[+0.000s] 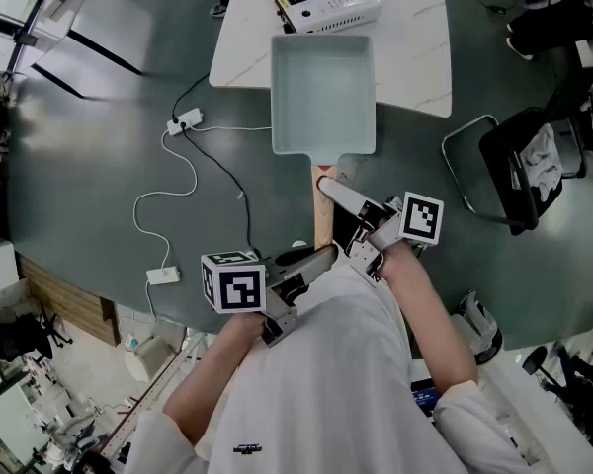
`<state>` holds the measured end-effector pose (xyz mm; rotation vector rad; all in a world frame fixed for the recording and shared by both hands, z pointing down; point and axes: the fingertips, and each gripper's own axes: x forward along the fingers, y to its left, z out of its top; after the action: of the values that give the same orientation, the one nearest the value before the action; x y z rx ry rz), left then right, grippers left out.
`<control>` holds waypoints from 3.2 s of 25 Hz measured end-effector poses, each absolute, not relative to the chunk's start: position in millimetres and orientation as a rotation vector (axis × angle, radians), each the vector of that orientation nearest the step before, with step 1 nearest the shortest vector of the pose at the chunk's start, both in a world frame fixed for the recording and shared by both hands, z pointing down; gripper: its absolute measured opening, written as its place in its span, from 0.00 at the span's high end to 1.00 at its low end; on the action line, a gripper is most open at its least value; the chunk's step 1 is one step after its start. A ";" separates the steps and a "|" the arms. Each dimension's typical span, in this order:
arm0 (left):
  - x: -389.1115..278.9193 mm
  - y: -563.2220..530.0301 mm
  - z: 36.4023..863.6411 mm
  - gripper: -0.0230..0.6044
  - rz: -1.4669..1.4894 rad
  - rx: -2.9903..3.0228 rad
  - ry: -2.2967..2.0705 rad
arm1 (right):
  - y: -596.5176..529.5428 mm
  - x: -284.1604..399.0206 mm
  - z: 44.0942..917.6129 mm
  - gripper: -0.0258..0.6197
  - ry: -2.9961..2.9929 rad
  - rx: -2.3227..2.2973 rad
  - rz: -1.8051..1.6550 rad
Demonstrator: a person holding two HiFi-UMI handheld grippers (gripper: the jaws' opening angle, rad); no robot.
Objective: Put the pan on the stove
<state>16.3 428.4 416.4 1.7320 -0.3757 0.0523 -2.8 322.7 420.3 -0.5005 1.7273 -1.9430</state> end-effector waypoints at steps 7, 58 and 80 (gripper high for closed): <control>36.6 499.9 407.8 0.85 0.105 1.721 -0.335 | 391.5 14.1 409.2 0.74 1.740 -0.484 -1.929; -39.2 114.2 386.2 0.86 0.206 1.788 0.090 | -0.2 -44.1 389.2 0.75 1.647 -0.634 -1.705; 11.8 29.5 388.1 0.86 0.101 1.732 -0.006 | -81.9 -6.5 401.1 0.75 1.667 -0.594 -1.832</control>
<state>11.8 29.5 388.1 1.7319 -0.0056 0.1014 -6.5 -81.9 401.1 -0.5943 1.6672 -1.8317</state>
